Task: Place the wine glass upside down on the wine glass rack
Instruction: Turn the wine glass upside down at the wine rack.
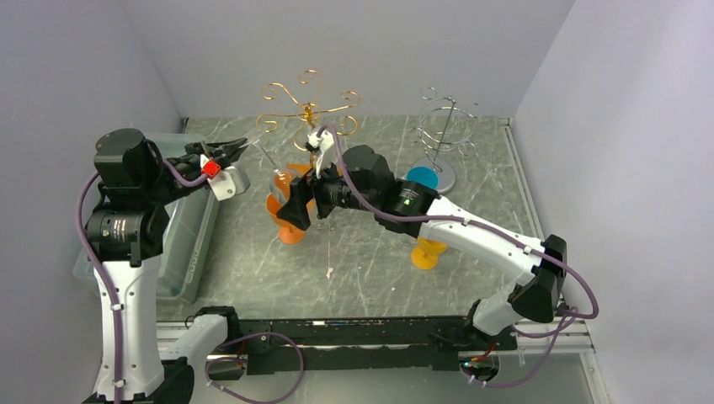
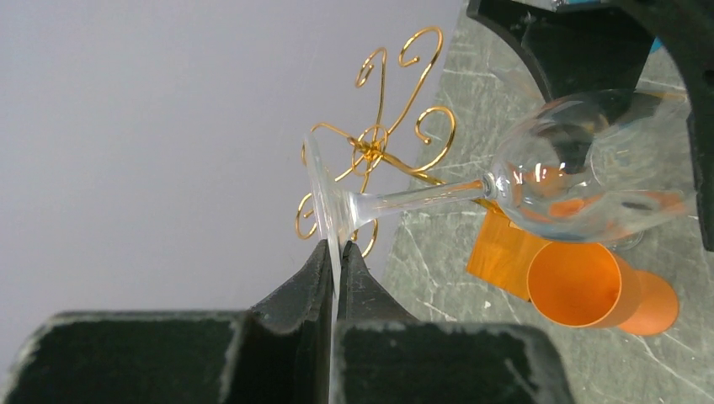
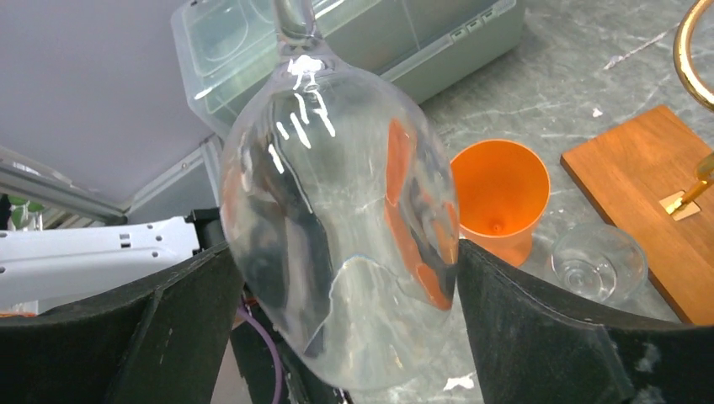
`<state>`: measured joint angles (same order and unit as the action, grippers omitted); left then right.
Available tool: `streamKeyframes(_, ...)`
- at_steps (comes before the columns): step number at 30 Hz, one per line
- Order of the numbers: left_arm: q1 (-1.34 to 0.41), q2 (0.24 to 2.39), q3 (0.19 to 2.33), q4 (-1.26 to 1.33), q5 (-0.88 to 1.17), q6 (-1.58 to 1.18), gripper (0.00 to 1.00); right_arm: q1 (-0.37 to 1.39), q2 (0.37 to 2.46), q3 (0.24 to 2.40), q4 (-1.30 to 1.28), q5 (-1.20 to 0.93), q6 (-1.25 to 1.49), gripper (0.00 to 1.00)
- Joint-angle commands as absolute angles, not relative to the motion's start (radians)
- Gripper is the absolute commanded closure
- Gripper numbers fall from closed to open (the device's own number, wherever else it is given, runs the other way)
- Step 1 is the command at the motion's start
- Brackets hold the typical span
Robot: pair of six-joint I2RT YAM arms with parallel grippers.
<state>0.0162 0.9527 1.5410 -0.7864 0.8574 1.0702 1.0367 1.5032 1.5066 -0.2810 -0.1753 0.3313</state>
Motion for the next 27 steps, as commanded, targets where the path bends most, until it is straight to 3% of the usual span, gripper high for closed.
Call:
streamKeyframes(1,0.014,0.94,1.545,-0.689,0.941,1.073,1.0,1.036,1.445,1.433,-0.056,-0.154,0.319,0.13)
streamKeyframes(3,0.014,0.94,1.546,-0.681,0.949,1.058,1.0,1.035,1.442,1.403,-0.025,-0.137,0.314,0.3)
streamKeyframes(9,0.014,0.945,1.532,-0.671,0.976,1.04,0.97,1.035,1.407,1.286,0.093,-0.023,0.289,0.63)
streamKeyframes(11,0.014,0.941,1.513,-0.651,0.981,1.008,0.71,1.035,1.389,1.23,0.14,0.024,0.274,0.66)
streamKeyframes(14,0.014,0.933,1.476,-0.595,0.973,0.954,0.2,1.032,1.367,1.162,0.203,0.089,0.254,0.71)
streamKeyframes(15,0.014,0.937,1.47,-0.584,0.962,0.928,0.09,1.028,1.36,1.143,0.218,0.113,0.253,0.72)
streamKeyframes(27,0.014,1.078,1.55,-0.671,0.725,0.597,0.06,0.922,1.328,1.022,0.358,0.127,0.301,0.75)
